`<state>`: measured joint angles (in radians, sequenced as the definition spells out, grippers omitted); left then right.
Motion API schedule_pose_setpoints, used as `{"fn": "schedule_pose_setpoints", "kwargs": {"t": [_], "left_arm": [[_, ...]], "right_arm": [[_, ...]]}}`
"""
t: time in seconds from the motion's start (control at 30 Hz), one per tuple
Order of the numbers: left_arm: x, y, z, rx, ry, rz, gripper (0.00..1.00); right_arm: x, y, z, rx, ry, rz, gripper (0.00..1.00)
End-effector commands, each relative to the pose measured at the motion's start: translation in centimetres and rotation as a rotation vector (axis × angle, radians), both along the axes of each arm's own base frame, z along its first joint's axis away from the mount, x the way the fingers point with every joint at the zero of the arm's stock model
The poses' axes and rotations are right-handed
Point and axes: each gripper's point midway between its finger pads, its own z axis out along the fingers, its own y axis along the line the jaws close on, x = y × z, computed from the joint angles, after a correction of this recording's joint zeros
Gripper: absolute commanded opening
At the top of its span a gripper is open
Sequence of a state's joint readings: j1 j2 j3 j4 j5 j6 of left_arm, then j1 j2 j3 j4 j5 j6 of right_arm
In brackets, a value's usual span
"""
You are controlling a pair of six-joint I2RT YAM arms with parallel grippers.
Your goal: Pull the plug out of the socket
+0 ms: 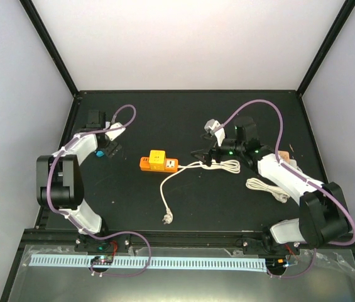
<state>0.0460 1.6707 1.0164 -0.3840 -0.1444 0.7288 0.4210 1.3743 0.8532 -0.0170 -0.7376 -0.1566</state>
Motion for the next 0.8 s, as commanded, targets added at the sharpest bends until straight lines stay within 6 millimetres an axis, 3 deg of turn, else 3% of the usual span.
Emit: {"fn": "schedule_pose_setpoints", "kwargs": {"t": [0.0, 0.17, 0.4, 0.6, 0.77], "left_arm": [[-1.6, -4.8, 4.4, -0.253, 0.031, -0.140, 0.94], [-4.6, -9.8, 8.2, -0.440, 0.063, -0.414, 0.99], [-8.4, -13.6, 10.6, -0.613, 0.133, -0.681, 0.99], [-9.9, -16.1, 11.5, -0.710, 0.111, -0.859, 0.99], [-9.6, -17.5, 10.4, -0.681, 0.129, -0.918, 0.99]], "right_arm": [[-0.2, 0.3, 0.1, 0.014, -0.048, 0.035, 1.00], [-0.5, 0.3, -0.3, 0.011, -0.052, 0.057, 1.00], [-1.1, 0.3, -1.0, 0.014, -0.069, 0.075, 1.00], [-1.5, 0.4, -1.7, 0.025, -0.059, 0.095, 1.00], [-1.2, 0.7, -2.9, 0.011, -0.052, 0.091, 1.00]]}}
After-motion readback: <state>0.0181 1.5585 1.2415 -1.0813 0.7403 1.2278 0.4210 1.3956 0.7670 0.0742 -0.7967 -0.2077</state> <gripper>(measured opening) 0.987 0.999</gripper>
